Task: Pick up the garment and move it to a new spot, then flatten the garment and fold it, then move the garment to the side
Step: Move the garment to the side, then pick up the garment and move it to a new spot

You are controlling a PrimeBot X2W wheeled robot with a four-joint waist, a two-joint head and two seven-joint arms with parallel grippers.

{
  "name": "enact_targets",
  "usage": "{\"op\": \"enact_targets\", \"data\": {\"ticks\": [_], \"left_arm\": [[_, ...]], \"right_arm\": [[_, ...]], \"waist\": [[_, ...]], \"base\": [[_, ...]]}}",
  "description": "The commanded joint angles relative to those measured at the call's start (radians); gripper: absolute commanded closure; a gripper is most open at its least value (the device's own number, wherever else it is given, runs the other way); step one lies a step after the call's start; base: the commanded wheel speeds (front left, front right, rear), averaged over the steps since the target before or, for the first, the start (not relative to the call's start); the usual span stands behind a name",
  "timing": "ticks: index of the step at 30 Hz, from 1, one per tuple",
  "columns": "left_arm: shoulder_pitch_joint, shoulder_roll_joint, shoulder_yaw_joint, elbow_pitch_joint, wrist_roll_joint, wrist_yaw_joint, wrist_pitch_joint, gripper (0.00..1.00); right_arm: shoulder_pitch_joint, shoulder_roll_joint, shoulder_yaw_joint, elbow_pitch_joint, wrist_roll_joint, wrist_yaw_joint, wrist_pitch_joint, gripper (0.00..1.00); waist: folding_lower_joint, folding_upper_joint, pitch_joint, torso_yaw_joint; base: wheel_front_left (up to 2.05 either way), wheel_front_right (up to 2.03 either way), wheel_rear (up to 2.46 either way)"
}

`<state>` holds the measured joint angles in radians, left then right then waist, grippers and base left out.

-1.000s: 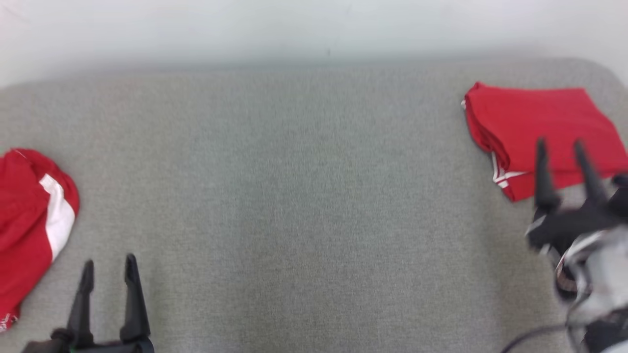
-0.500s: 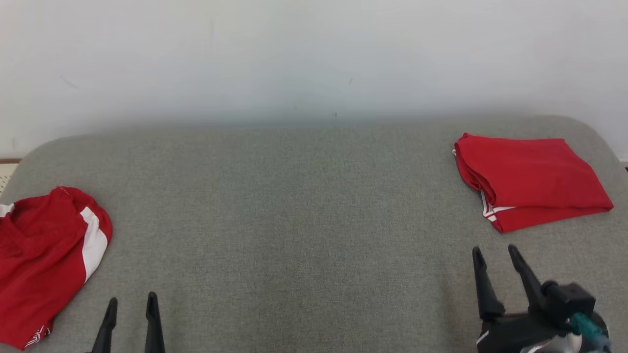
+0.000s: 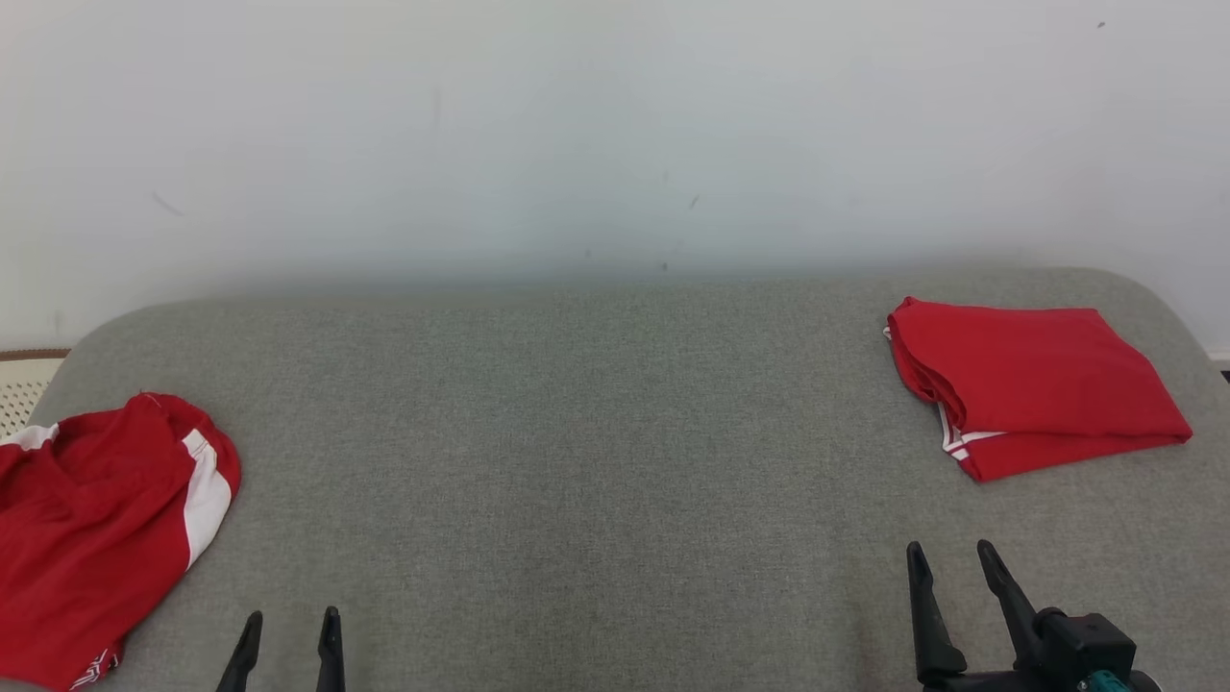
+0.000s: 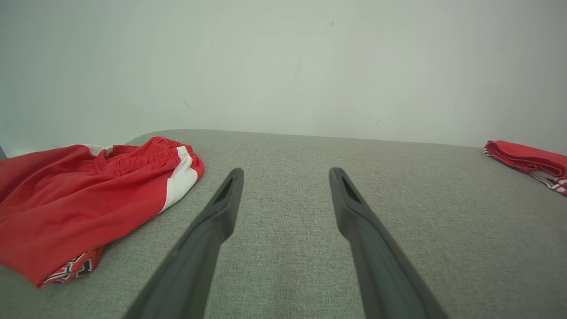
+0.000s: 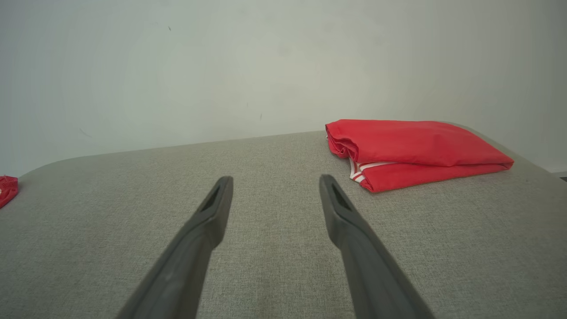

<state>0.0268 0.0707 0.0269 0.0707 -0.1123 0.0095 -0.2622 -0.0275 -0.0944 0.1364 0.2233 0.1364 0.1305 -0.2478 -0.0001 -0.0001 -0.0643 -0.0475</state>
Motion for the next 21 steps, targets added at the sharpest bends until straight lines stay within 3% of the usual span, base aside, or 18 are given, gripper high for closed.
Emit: {"op": "enact_targets", "data": {"ticks": [1,7,21], "left_arm": [[0.014,0.007,-0.006,0.012,0.003,-0.01,-0.004,0.0],[0.0,0.013,-0.014,0.025,0.0,-0.031,-0.004,0.0],[0.006,0.006,-0.01,0.022,-0.007,-0.03,-0.004,0.0]], "right_arm": [[0.015,0.007,-0.004,-0.005,-0.019,0.0,-0.002,0.0],[0.019,0.021,-0.015,-0.008,-0.053,0.0,0.006,0.0],[0.031,0.035,-0.038,-0.02,-0.081,0.0,0.006,0.0]], "waist": [[0.0001,0.0001,-0.005,-0.002],[0.0001,0.0001,-0.014,-0.009],[0.0001,0.0001,-0.007,-0.016]], "base": [[0.0,0.0,0.0],[0.0,0.0,0.0],[0.0,0.0,0.0]]}}
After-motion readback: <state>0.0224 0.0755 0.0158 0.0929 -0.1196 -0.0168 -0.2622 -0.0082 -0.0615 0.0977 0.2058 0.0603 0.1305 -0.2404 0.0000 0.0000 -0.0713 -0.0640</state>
